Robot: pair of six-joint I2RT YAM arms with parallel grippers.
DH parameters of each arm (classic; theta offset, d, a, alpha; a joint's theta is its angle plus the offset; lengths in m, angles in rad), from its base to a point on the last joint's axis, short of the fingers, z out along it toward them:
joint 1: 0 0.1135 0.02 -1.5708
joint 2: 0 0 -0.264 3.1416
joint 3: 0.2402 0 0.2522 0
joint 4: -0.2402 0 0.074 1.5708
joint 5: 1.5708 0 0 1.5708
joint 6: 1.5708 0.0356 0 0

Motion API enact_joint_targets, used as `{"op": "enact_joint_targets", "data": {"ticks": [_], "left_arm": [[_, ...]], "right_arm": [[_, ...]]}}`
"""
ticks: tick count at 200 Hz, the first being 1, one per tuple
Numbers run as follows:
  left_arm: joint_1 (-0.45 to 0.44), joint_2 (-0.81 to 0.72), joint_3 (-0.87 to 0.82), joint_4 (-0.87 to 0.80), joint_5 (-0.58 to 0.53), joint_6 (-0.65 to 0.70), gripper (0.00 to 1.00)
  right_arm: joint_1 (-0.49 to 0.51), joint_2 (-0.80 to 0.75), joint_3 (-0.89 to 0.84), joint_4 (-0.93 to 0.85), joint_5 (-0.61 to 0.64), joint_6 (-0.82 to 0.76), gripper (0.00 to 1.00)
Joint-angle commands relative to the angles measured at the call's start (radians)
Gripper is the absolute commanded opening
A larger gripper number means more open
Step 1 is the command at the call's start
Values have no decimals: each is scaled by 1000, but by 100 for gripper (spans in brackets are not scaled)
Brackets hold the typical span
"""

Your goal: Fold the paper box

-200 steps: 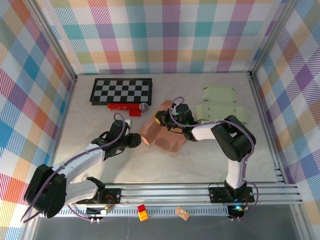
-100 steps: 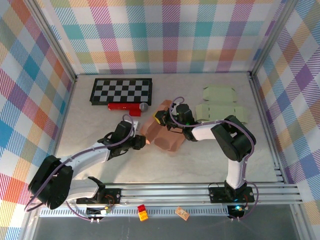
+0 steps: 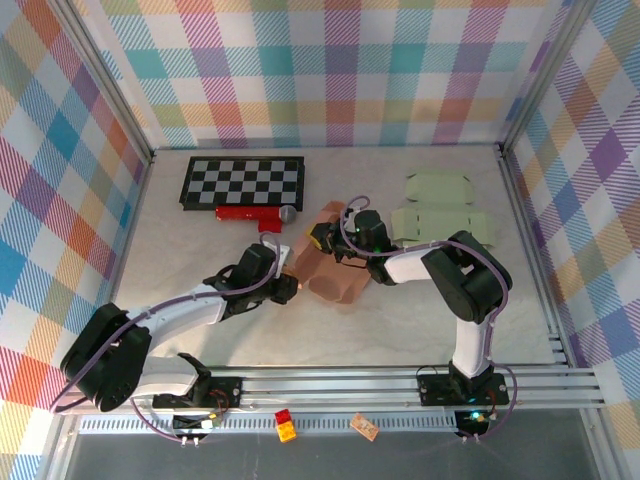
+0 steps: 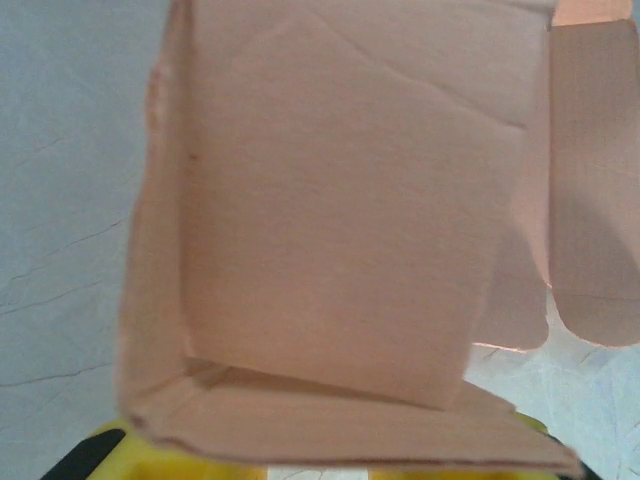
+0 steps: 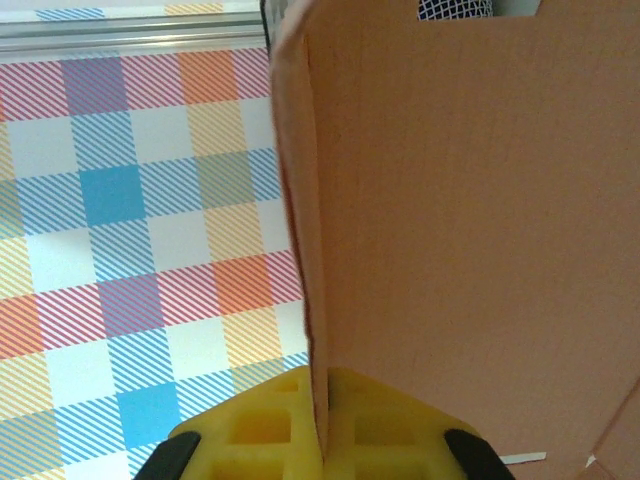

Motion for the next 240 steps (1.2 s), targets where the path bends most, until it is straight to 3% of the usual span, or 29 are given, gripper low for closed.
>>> {"op": "enact_joint_targets", "data": {"ticks": [1, 65, 102, 137, 157, 194, 214, 240], "left_arm": [[-12, -3, 22, 29, 17, 47, 28], [-25, -38, -11, 80, 83, 152, 15], [-26, -80, -49, 87, 106, 218, 14], [-25, -127, -49, 20, 109, 214, 20], [-25, -200, -80, 14, 56, 122, 32], [-27, -328, -188, 56, -52, -80, 35], [-27, -364, -223, 47, -138, -80, 35], [-18, -293, -217, 151, -135, 8, 36]], "right_arm": [[-7, 11, -5, 56, -23, 12, 0], [-7, 4, -8, 65, -32, 28, 0], [-6, -7, -1, 43, -46, 19, 0], [-7, -29, 6, 4, -42, 1, 0], [-13, -37, 15, -13, -46, -6, 0], [-23, -36, 39, -50, -59, -11, 0], [-33, -42, 49, -73, -78, -15, 0], [-51, -46, 73, -119, -141, -31, 0]]}}
